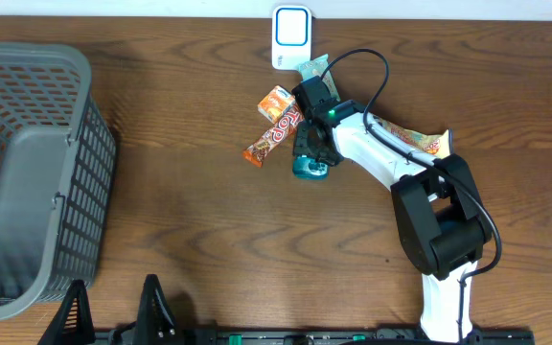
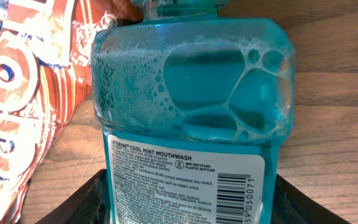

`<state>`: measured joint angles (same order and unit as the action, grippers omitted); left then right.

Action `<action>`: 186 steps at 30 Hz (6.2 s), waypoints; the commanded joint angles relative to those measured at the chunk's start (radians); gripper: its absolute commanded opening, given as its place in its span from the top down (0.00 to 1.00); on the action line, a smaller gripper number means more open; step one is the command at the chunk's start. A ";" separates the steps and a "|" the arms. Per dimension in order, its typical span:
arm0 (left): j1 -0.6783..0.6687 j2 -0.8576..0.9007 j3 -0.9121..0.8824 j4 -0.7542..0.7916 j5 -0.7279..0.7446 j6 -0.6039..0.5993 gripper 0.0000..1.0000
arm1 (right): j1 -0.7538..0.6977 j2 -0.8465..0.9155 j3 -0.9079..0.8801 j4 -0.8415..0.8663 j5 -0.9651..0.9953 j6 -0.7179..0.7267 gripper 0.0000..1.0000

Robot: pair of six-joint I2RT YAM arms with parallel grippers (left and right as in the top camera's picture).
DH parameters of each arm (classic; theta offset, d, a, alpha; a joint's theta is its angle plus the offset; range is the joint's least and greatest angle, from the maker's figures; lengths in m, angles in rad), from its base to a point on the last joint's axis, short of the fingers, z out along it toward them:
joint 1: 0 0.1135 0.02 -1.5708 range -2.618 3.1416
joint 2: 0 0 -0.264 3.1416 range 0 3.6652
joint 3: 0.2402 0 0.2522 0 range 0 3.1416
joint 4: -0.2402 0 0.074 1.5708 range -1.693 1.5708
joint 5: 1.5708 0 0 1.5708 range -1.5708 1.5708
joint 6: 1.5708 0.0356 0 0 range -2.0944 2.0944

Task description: Scan the item barcode

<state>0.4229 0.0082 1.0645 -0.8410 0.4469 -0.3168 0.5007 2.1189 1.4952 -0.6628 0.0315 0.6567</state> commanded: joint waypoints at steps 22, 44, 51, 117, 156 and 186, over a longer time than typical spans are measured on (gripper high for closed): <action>0.004 -0.005 -0.003 0.003 0.013 0.009 0.02 | 0.047 -0.097 -0.024 -0.081 0.004 -0.336 0.94; 0.004 -0.005 -0.003 0.004 0.013 0.009 0.02 | 0.026 -0.076 -0.024 0.124 0.024 0.046 0.08; 0.004 -0.005 -0.003 0.003 0.013 0.009 0.02 | 0.006 -0.013 -0.024 0.206 0.048 0.118 0.11; 0.004 -0.005 -0.003 0.003 0.013 0.009 0.02 | 0.027 -0.318 -0.019 0.187 0.051 -0.272 0.99; 0.004 -0.005 -0.003 0.004 0.013 0.009 0.02 | 0.214 -0.318 -0.019 0.125 0.443 0.053 0.89; 0.003 -0.005 -0.003 0.004 0.013 0.009 0.02 | 0.171 -0.317 -0.019 0.193 0.430 -0.079 0.77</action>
<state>0.4229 0.0082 1.0645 -0.8406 0.4469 -0.3168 0.6750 1.8168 1.4731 -0.4675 0.4572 0.5888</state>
